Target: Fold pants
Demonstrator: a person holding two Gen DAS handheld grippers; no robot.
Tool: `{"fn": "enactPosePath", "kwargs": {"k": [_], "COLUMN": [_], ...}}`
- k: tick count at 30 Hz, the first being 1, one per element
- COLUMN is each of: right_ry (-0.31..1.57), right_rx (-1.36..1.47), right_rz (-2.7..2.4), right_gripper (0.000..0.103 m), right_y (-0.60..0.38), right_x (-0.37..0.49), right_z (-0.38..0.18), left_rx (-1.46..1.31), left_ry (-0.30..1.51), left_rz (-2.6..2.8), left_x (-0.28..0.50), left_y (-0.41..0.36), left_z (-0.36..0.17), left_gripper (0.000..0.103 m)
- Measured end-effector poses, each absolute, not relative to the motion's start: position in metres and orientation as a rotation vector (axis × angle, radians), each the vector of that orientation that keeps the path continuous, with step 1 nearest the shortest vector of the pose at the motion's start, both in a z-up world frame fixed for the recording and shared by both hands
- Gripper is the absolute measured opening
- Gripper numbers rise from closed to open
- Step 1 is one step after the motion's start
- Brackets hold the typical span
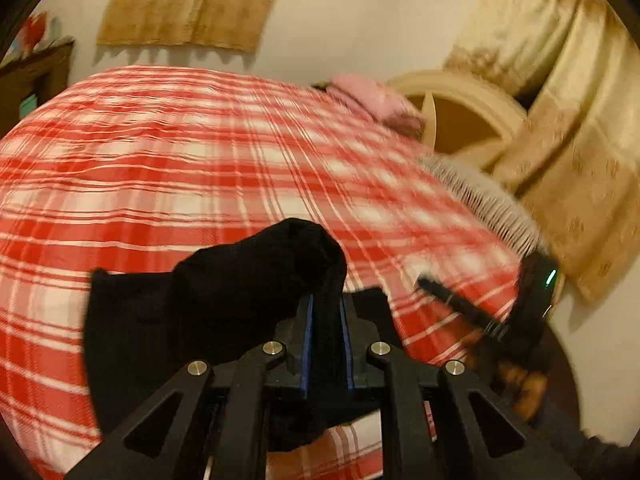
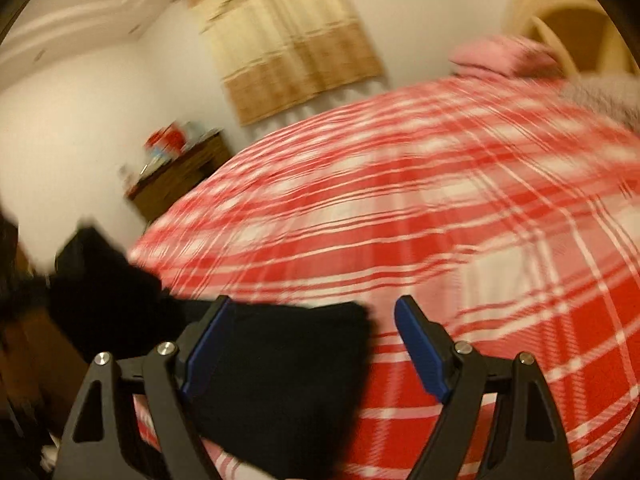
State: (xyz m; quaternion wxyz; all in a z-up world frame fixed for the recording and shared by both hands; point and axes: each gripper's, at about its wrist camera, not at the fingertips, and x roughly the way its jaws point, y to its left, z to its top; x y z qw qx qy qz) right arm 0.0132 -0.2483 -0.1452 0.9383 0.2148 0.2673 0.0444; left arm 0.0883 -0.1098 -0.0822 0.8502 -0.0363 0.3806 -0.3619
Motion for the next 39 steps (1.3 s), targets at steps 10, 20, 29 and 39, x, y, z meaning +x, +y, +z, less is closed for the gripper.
{"fn": "enactPosePath", "kwargs": {"k": [10, 20, 29, 39], "right_ry": [0.541, 0.641, 0.861, 0.766], "right_rx": [0.527, 0.48, 0.409, 0.361], "right_rz": [0.037, 0.28, 0.325, 0.323], "right_gripper": [0.087, 0.087, 0.064, 0.016], "right_y": [-0.273, -0.222, -0.163, -0.173], "right_x": [0.012, 0.018, 0.052, 0.02], "right_z": [-0.15, -0.144, -0.174, -0.144], "left_rx": [0.171, 0.027, -0.039, -0.07], "left_ry": [0.735, 0.563, 0.659, 0.669], "left_rz": [-0.869, -0.454, -0.307, -0.314], "left_x": [0.045, 0.075, 0.115, 0.107], "left_y": [-0.164, -0.028, 0.01, 0.011], "left_z": [-0.116, -0.101, -0.145, -0.153], "left_gripper": [0.014, 0.081, 0.081, 0.081]}}
